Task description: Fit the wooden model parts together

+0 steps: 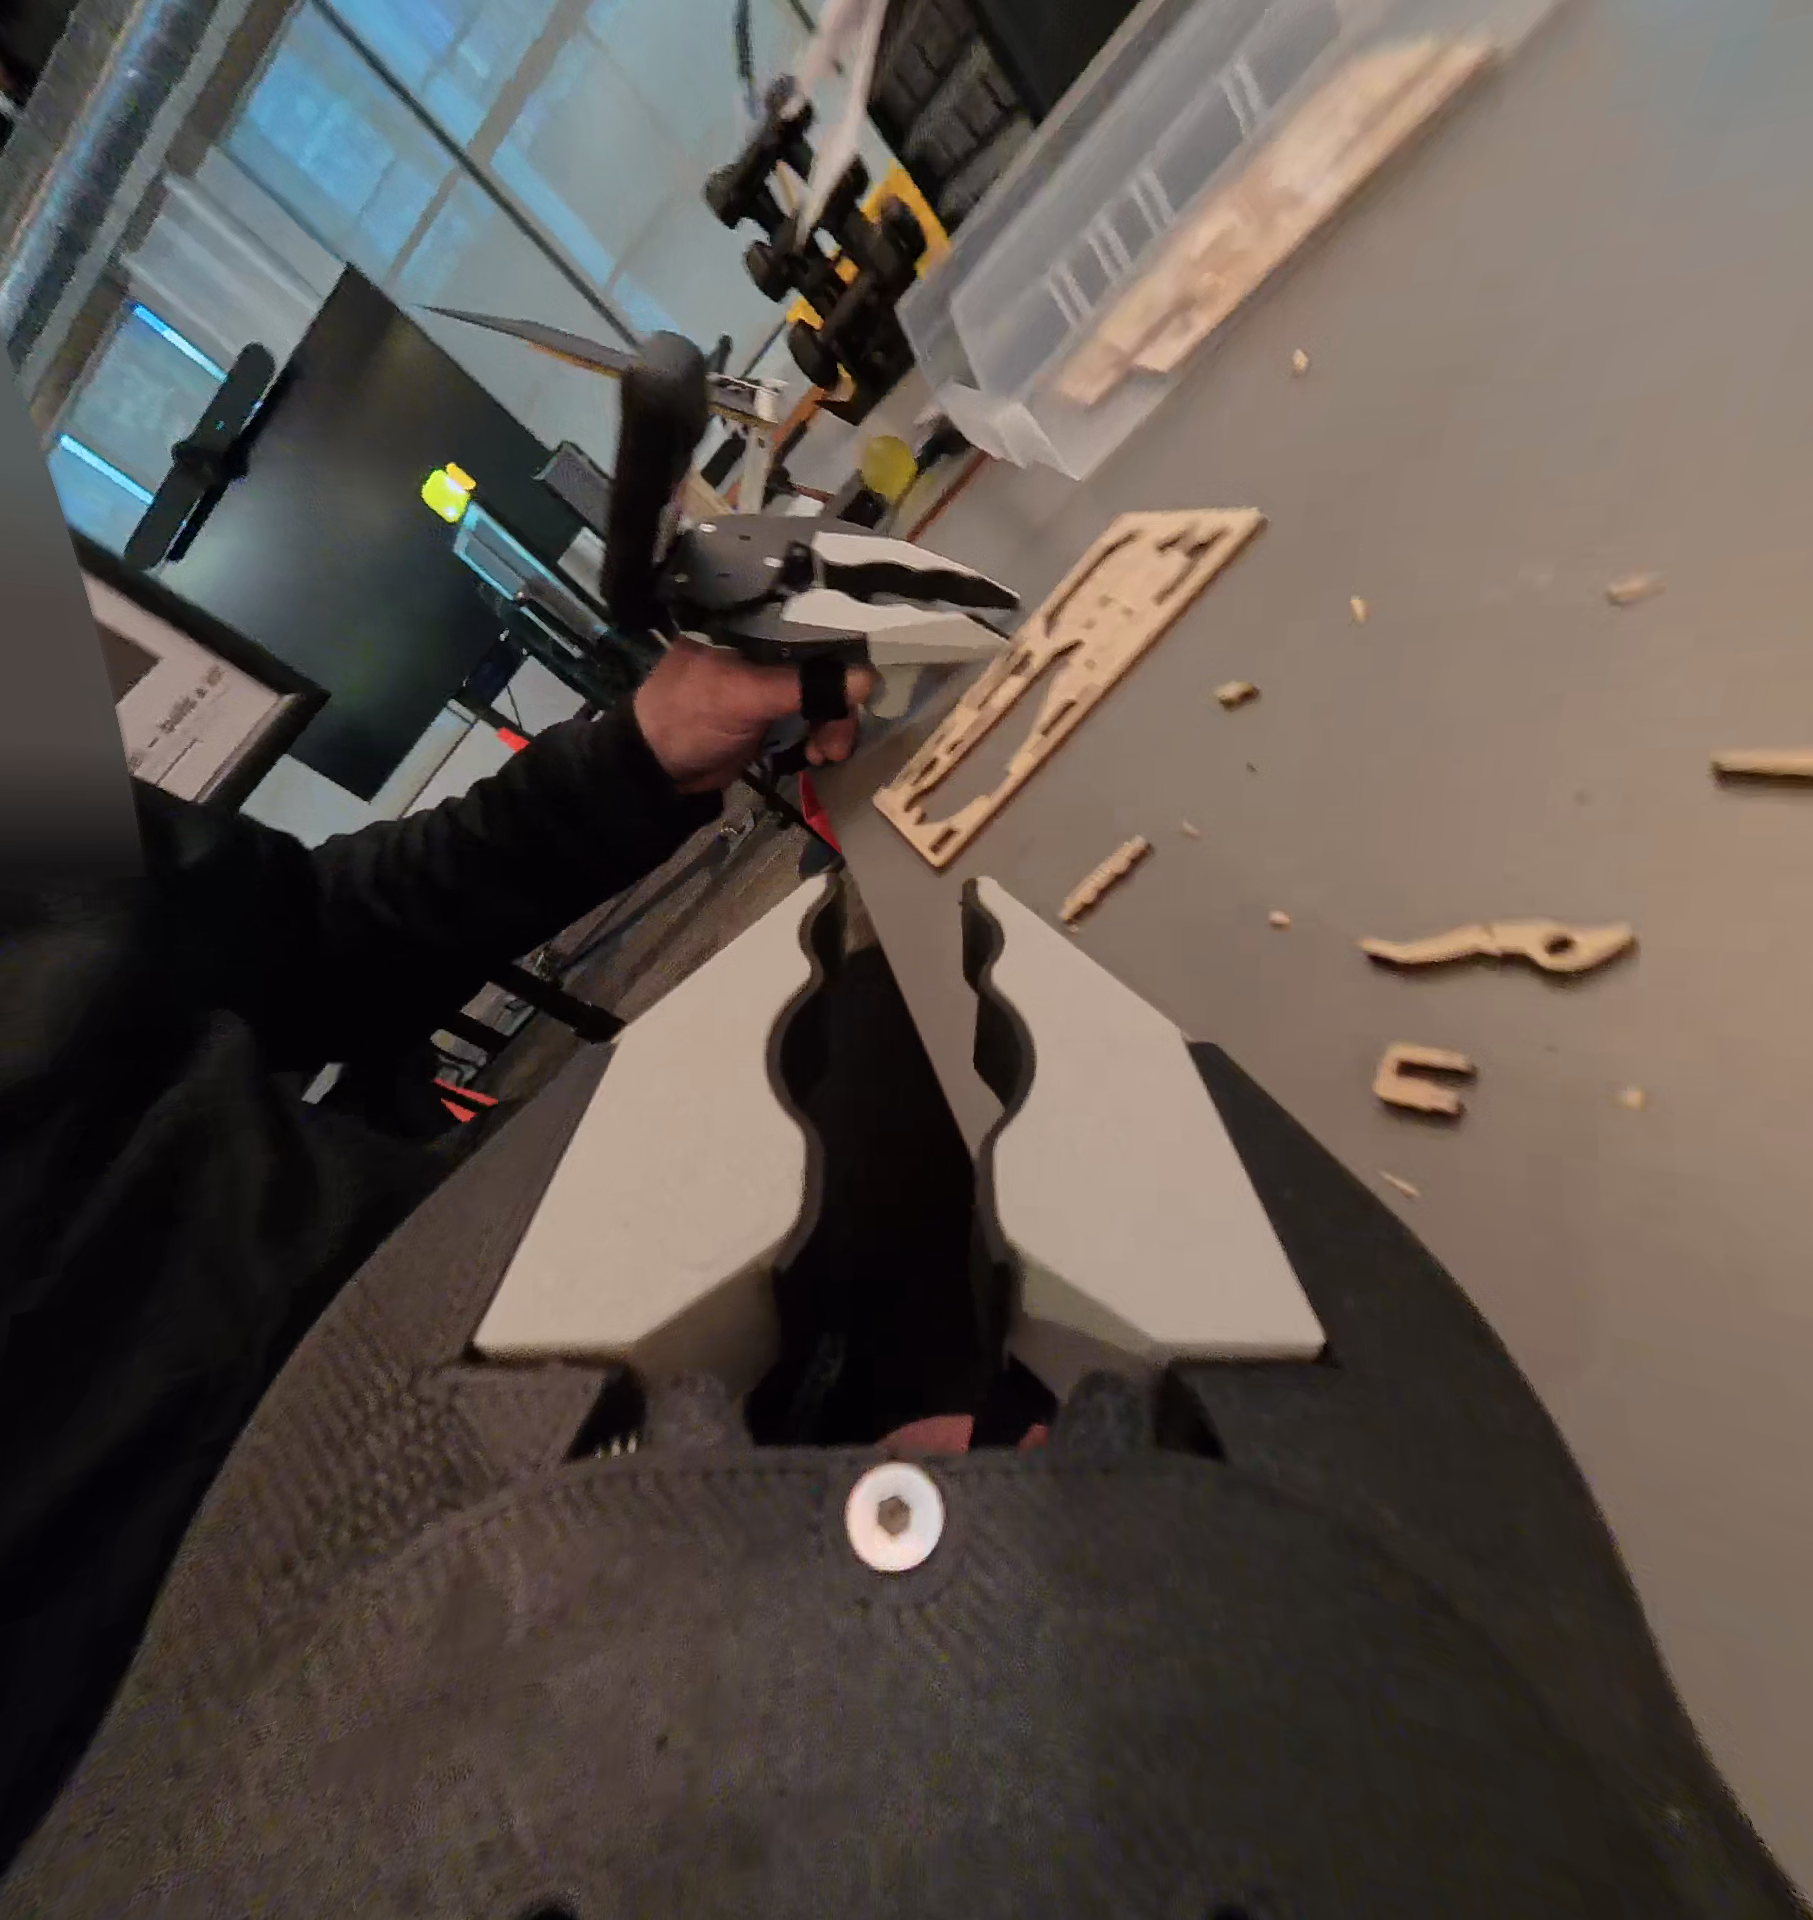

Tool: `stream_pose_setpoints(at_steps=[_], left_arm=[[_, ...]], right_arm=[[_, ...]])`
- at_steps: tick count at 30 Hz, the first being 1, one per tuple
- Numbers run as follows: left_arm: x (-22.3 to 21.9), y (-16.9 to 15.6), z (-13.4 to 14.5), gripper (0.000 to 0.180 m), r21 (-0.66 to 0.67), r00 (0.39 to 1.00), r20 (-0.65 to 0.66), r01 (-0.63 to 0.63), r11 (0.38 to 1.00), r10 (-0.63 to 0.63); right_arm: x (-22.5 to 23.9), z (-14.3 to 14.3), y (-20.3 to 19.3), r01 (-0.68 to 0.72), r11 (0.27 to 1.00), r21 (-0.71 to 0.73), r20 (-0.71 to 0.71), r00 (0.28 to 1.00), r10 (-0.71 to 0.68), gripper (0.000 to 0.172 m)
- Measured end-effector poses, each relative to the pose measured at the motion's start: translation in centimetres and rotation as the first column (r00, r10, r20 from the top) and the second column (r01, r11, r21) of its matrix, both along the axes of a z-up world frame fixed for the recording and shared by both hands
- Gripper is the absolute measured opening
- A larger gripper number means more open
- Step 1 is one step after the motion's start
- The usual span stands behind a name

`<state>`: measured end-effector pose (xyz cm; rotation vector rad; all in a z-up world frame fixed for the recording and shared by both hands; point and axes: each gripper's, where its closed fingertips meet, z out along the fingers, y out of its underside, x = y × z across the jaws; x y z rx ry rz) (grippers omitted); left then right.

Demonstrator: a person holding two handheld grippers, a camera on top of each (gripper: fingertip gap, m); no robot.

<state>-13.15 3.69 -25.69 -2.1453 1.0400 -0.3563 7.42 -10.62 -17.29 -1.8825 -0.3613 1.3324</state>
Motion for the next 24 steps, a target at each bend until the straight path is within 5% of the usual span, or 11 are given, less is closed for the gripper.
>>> stream_pose_setpoints(at_steps=[3,7,10,14,17,19,24], left_arm=[[-1.3,0.1,0.6,0.045,0.071,0.993,-0.121,0.002,0.998,0.007],[-1.3,0.0,2.8,0.047,0.112,0.996,-0.081,-0.014,0.994,0.024],[-0.2,-0.8,3.5,0.051,0.052,0.999,0.028,-0.027,0.998,0.026],[0.5,-1.4,2.1,0.06,0.025,1.0,-0.005,-0.015,1.0,0.015],[3.2,-1.8,1.6,0.077,-0.166,0.99,0.114,-0.067,0.984,0.086],[3.6,-2.1,0.5,0.096,-0.187,0.994,0.034,-0.093,0.978,0.101],[4.7,-3.0,-0.4,0.087,-0.127,0.992,-0.085,-0.105,0.986,0.094]], right_arm=[[-0.2,2.0,-0.8,0.007,0.998,0.068,0.006,1.0,-0.008,0.018],[-0.2,3.5,-0.7,0.044,0.988,0.148,0.093,0.994,-0.058,0.019],[-0.3,4.4,-0.9,0.062,0.979,0.195,0.072,0.994,-0.077,0.018],[-0.8,4.1,-1.4,0.064,0.984,0.164,0.01,0.998,-0.066,0.018],[-0.7,3.9,-0.7,0.085,0.983,0.166,-0.021,0.996,-0.083,0.017],[-0.4,3.6,0.6,0.108,0.986,0.13,-0.085,0.992,-0.098,0.017],[-0.8,3.4,2.5,0.109,0.991,0.074,-0.205,0.974,-0.092,0.017]])
